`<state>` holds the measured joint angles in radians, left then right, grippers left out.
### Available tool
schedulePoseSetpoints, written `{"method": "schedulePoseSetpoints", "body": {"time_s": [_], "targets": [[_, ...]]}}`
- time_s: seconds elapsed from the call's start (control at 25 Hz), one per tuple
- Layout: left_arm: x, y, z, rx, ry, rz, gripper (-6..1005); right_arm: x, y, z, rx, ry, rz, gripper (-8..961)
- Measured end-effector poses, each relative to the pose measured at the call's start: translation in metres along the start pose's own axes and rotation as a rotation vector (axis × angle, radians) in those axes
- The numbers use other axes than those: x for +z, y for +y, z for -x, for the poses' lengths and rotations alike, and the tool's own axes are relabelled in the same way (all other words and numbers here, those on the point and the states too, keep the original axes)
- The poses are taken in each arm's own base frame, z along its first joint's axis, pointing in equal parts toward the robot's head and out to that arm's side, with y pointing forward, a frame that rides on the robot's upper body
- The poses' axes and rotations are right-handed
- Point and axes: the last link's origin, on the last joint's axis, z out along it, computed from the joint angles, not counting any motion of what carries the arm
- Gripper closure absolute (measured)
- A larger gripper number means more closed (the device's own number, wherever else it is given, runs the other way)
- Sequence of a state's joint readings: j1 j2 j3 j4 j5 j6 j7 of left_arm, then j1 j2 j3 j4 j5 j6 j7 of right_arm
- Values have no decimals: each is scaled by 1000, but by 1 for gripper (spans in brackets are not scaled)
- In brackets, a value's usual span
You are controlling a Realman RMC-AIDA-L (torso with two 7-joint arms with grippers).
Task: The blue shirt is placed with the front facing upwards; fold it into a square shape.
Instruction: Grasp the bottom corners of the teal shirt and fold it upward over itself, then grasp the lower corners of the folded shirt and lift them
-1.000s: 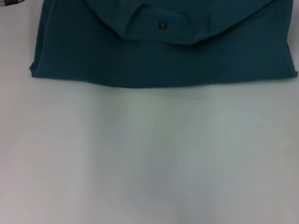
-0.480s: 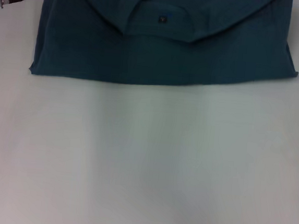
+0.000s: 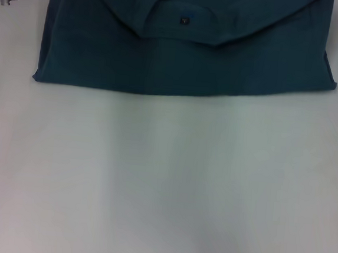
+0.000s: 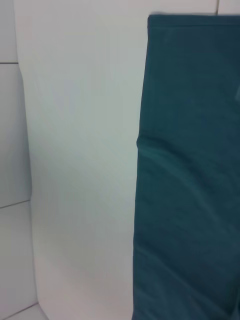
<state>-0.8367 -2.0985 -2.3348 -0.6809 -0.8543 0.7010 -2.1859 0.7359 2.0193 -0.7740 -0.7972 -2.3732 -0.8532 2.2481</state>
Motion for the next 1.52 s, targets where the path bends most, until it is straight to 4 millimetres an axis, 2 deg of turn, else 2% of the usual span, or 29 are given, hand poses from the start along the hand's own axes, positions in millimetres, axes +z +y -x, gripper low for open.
{"method": "schedulePoseSetpoints", "body": {"time_s": [0.44,0.68,0.88,1.08,1.2,1.28,1.32,1.44,1.52], "targets": [[7,-5,12,-24,-62,-7,811,17,14,-18,-112,138,-2,844],[1,-17,10,-57,-78,-29,696,15,6,-18,-111,175,-53,841],[-5,-25,14,-72,-92,-53,589,4,-5,-12,-81,177,-63,646],[-17,-30,13,-91,-58,-55,411,-16,-14,1,-55,122,-66,401],[-26,-28,12,-104,-67,-13,260,-24,-10,5,-34,120,-17,168],[-39,-26,19,-146,-110,56,144,-29,-6,3,-17,130,37,116],[-39,-26,19,-146,-110,56,131,-31,-3,-1,-11,136,75,91],[-58,-32,28,-228,-109,134,90,-40,4,-20,-2,102,201,13],[-73,-36,34,-282,-85,186,63,-50,4,-34,14,50,276,13]]}}
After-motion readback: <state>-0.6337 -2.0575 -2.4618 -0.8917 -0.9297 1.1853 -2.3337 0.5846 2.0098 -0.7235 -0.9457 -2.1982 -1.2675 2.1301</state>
